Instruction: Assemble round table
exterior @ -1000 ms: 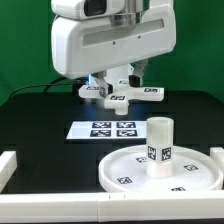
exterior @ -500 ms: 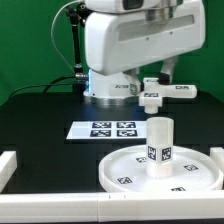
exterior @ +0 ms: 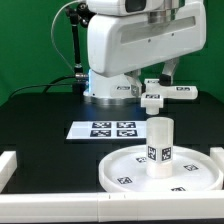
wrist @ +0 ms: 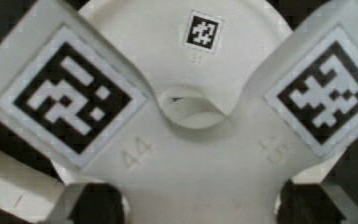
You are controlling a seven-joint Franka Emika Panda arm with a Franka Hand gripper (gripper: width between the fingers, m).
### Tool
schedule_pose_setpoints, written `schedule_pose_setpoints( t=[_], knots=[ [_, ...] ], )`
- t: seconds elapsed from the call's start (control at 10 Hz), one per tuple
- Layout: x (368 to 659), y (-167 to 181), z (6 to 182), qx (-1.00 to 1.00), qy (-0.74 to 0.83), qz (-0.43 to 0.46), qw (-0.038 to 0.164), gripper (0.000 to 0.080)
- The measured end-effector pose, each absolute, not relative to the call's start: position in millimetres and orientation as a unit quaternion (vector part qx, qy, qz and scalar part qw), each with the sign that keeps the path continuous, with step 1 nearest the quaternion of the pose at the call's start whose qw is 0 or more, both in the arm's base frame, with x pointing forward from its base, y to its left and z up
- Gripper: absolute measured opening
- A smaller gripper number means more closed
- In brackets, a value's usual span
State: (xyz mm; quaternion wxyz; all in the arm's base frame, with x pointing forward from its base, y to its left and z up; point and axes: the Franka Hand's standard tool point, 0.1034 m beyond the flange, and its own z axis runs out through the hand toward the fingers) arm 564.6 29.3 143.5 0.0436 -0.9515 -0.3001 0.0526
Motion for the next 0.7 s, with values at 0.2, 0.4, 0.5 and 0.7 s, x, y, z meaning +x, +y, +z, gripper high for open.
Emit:
schedule_pose_setpoints(
  t=[0.2,0.4,0.5,0.7],
  knots=[
    [564.2,31.6,138.2,-0.951,-0.302,0.055,0.044,0.0429],
    [563.2,33.9,134.5,-0.95,-0.303,0.056,0.045,0.0429],
    [562.4,33.9,132.4,-0.95,-0.303,0.058,0.046,0.0429],
    [562.7,35.0,130.3,-0.95,-0.304,0.058,0.046,0.0429]
  ],
)
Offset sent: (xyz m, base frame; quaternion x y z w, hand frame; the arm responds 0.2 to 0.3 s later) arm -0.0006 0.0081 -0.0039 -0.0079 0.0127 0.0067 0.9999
